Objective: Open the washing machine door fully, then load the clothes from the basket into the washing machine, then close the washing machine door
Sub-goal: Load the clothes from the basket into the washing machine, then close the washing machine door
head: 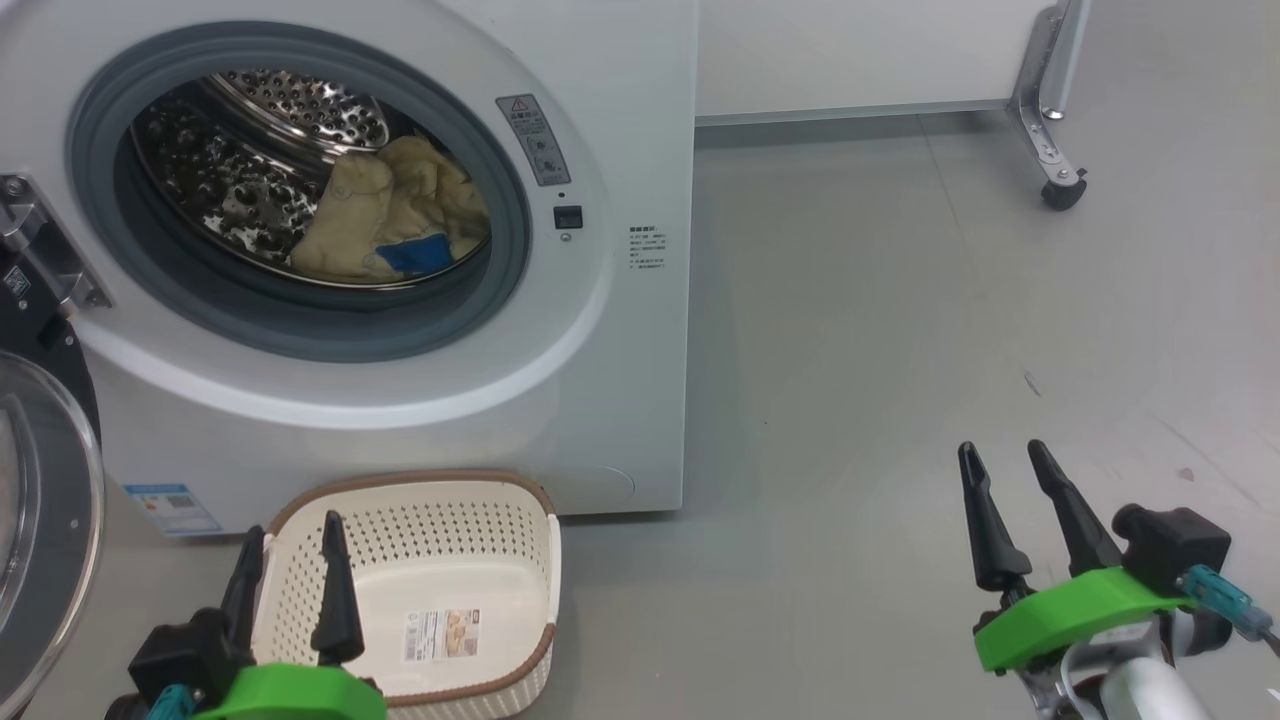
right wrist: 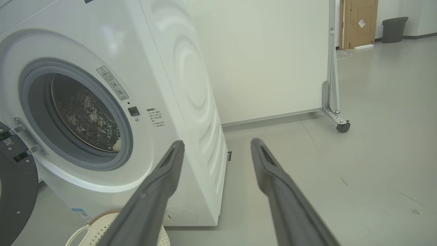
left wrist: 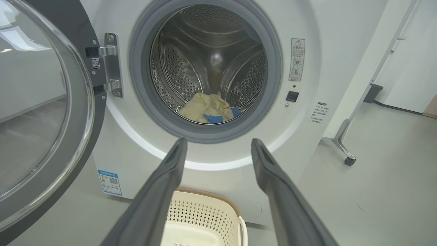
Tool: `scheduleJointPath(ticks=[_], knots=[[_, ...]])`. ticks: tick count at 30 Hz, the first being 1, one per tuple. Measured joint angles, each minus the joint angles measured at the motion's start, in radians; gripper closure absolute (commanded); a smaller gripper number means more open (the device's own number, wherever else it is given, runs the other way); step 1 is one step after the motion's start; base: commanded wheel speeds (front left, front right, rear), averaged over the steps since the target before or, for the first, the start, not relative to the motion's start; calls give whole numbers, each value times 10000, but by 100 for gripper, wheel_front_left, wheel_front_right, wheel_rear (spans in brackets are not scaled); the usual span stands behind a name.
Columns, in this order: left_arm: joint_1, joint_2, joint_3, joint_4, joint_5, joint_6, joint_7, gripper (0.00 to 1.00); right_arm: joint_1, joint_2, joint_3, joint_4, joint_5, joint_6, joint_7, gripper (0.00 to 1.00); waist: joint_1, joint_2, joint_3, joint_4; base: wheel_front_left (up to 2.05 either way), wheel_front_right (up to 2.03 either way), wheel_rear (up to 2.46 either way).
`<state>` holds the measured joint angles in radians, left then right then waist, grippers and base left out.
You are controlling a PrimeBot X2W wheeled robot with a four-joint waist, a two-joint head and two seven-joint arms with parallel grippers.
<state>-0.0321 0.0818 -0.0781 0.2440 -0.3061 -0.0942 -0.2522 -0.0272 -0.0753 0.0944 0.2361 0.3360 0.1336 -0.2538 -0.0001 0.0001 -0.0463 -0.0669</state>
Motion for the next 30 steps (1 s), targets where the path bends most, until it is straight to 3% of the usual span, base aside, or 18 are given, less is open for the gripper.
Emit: scheduleJointPath(ticks=[30], knots=[[-13,-293,382,322,253,-293,0,0,-6,-19,-6,6,-125,0,-2,0,1,0,45,-23,0,0,0]])
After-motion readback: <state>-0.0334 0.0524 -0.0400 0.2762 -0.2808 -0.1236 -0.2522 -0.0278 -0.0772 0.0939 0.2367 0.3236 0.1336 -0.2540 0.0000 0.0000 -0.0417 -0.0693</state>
